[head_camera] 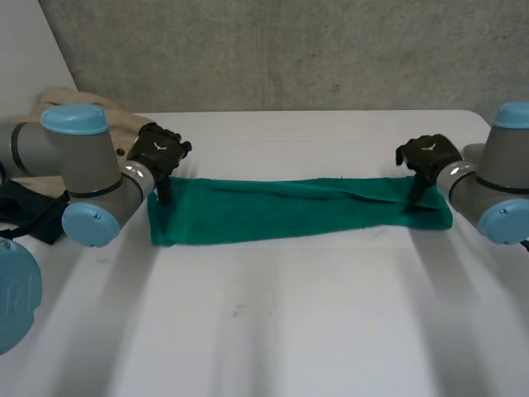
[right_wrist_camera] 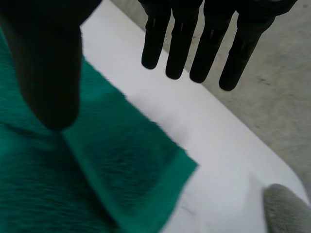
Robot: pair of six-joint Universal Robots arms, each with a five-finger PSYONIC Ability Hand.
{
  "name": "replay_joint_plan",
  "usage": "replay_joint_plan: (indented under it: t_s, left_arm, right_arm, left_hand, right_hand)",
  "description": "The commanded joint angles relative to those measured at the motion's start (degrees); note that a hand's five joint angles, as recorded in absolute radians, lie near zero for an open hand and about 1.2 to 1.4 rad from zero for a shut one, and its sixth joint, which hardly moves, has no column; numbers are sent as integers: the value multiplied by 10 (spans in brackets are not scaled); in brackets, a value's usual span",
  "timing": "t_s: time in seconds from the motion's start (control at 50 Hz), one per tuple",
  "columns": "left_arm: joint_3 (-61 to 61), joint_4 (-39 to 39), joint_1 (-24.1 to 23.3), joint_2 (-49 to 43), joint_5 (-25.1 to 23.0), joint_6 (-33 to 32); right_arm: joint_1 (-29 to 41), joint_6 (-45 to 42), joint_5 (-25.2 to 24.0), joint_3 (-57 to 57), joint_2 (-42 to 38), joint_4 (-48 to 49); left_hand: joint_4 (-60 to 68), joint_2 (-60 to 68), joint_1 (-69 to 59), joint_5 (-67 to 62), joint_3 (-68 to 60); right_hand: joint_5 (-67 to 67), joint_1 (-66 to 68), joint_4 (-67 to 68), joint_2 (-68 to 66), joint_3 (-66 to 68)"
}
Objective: Fold the laundry.
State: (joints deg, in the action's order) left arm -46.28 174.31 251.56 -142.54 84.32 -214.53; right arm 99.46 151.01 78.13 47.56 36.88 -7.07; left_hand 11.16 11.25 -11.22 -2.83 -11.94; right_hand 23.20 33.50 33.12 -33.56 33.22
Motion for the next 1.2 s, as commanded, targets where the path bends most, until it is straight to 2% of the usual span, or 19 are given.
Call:
replay_joint_plan:
  t_s: [0.02, 0.32, 0.56, 0.78, 0.84, 0.9, 0.92, 1.0, 1.06, 1.1, 1.2]
  left_arm:
    - [-7, -2, 0, 19, -7, 20]
    - [-33, 1, 0, 61, -31, 60]
    - [-31, 1, 3, 57, -32, 61]
    - [-33, 1, 3, 53, -33, 61]
    - [-33, 1, 4, 53, -34, 62]
    - [-31, 1, 6, 53, -34, 62]
    - [-32, 1, 6, 53, -34, 62]
    - [-34, 1, 7, 54, -33, 65]
    - [-30, 1, 9, 54, -34, 68]
    - [-24, 2, 11, 53, -34, 70]
    - [-5, 2, 21, 44, -34, 88]
  right_arm:
    - [11, 1, 22, -4, -16, -9]
    - [9, 4, 48, -32, -70, 8]
    - [3, 20, 42, -31, -52, 18]
    - [-5, 15, 46, -59, -70, 28]
    - [-4, 13, 47, -64, -75, 28]
    - [-4, 10, 48, -77, -82, 27]
    - [-3, 7, 48, -80, -81, 24]
    - [0, 7, 36, -66, -52, -18]
    - [19, 9, -2, -21, 16, -47]
    - [32, 14, -38, 13, 92, -52]
    - [42, 34, -82, 66, 248, -51]
  left_hand:
    - [-12, -12, 12, 28, 19]
    - [-12, -12, 12, 28, 19]
    - [-12, -12, 12, 28, 19]
    - [-12, -12, 12, 28, 19]
    - [-12, -12, 12, 28, 19]
    - [-12, -12, 12, 28, 19]
    - [-12, -12, 12, 28, 19]
    - [-12, -12, 12, 28, 19]
    - [-12, -12, 12, 28, 19]
    - [-12, -12, 12, 28, 19]
    - [-12, -12, 12, 28, 19]
  right_hand:
    - [121, 118, 122, -118, 121]
    - [113, 110, 114, -109, 113]
    - [108, 105, 109, -104, 108]
    - [113, 110, 114, -109, 113]
    - [148, 145, 149, -144, 148]
    - [467, 464, 467, -463, 467]
    - [468, 465, 469, -464, 468]
    - [468, 465, 469, -464, 468]
    - [468, 465, 469, -464, 468]
    - [468, 465, 469, -464, 468]
    - [468, 465, 469, -464, 468]
